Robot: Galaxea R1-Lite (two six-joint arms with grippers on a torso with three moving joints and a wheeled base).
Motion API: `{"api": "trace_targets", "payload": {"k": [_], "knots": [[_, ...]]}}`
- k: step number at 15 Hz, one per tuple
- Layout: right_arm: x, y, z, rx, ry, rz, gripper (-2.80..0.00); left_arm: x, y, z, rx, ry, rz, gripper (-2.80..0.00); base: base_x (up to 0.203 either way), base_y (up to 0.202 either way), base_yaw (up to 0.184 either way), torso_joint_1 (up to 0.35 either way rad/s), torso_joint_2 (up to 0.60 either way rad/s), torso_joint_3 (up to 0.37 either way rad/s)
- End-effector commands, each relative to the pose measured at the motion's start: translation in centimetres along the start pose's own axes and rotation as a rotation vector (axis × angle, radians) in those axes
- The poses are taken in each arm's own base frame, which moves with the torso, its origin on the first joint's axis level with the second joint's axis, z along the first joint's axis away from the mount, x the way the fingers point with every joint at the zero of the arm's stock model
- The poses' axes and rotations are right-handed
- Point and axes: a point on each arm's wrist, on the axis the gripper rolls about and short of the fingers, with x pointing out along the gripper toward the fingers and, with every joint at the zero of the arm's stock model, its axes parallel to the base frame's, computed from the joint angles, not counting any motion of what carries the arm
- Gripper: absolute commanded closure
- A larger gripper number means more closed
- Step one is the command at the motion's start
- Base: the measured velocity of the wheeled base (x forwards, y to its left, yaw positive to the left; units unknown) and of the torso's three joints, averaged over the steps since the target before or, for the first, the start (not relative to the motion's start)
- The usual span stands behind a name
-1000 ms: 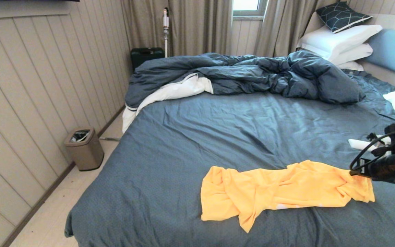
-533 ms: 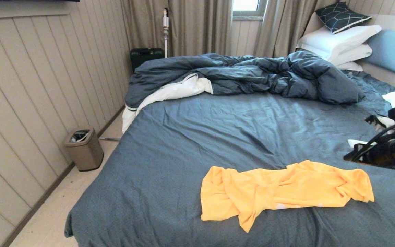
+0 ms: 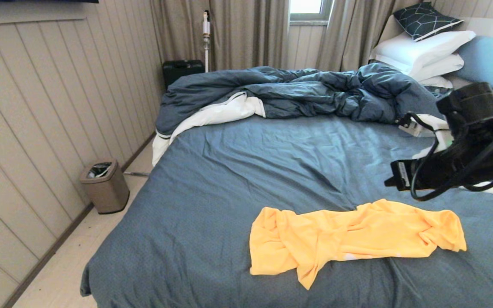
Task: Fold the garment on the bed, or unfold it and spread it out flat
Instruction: Unford the yellow T-shirt
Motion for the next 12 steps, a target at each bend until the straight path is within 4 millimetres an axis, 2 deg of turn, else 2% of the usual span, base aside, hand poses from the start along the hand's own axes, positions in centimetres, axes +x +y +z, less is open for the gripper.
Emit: {"api": "trace_targets", "payload": {"k": [1,4,5,7,8,12], "knots": [[1.0,3.6,0.9,-0.082,0.0,0.047,0.0,0.0,0.0,0.0,0.0,0.001,0.0,0.0,0.0,0.0,0.0,0.0,0.0,0.0],[3.7,7.9,1.1,-0.171,0.083,0.059,0.0,0.0,0.0,0.0,0.0,0.002,0.0,0.0,0.0,0.0,0.0,0.0,0.0,0.0],[4.8,9.4,0.8,-0.208,0.113,0.05,-2.8,0.0,0.0,0.0,0.0,0.002,0.0,0.0,0.0,0.0,0.0,0.0,0.0,0.0],[7.1,11.6,0.1,-0.303,0.158,0.02,-2.8,0.0,0.0,0.0,0.0,0.001,0.0,0.0,0.0,0.0,0.0,0.0,0.0,0.0],[7.3,12.0,0.1,-0.334,0.159,0.014,-2.8,0.0,0.0,0.0,0.0,0.001,0.0,0.0,0.0,0.0,0.0,0.0,0.0,0.0],[11.4,13.4,-1.8,-0.41,0.272,0.013,-2.8,0.0,0.0,0.0,0.0,0.004,0.0,0.0,0.0,0.0,0.0,0.0,0.0,0.0]]}}
